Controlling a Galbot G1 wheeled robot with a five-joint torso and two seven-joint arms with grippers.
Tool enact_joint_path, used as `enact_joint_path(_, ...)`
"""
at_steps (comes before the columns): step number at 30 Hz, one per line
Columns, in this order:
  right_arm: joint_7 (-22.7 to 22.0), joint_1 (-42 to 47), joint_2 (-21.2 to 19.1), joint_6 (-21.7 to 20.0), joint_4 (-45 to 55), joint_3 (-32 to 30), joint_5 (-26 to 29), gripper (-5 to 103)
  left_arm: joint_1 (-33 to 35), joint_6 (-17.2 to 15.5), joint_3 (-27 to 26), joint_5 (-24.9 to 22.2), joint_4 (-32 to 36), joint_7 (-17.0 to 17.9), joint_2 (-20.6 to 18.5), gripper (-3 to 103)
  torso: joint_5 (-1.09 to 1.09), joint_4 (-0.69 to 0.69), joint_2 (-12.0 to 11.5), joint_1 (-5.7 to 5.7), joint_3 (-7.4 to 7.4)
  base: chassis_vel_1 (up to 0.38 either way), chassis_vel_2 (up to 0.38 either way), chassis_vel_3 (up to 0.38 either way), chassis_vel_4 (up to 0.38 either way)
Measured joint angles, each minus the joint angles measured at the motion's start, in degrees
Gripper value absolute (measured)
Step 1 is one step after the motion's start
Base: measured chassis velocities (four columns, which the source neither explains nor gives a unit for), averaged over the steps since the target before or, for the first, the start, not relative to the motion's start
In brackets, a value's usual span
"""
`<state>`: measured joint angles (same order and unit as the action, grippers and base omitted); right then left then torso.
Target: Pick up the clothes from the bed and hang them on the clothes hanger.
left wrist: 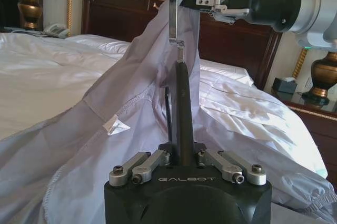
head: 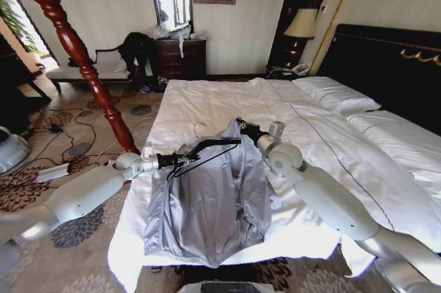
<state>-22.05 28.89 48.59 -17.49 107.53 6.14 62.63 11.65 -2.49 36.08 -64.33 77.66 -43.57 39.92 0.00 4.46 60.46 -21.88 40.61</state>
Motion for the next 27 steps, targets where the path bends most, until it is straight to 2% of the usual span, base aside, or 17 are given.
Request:
enact_joint_path(7,-0.69,0.88,-0.22,-0.34,1.22,-0.33,0.99,0,-2.61,0.14,3.18,-0.69,-4.08,0.29,4.85,17,0.00,0.01,0.00,0.00,0.00,0.000,0.000,0.000,0.000)
enact_joint_path(14,-1.75,1.94,-0.15,-0.98,2.05,-1.38,3.39,0,-3.75,0.21,3.89,-1.69,-6.01,0.36,9.31,17,0.01,0.02,0.00,0.00,0.00,0.000,0.000,0.000,0.000)
enact_joint_path(22,-1.98,2.02,-0.05,-1.35,2.67,-1.43,4.64,0,-4.43,0.17,4.96,-1.66,-6.67,0.81,11.37,17,0.00,0.00,0.00,0.00,0.00,0.000,0.000,0.000,0.000)
enact_joint_path(27,-3.59,1.84,0.11,-2.14,4.86,-1.97,8.77,0,-4.50,0.55,4.63,-0.99,-9.38,1.65,13.88,17,-0.01,0.00,0.00,0.00,0.00,0.000,0.000,0.000,0.000)
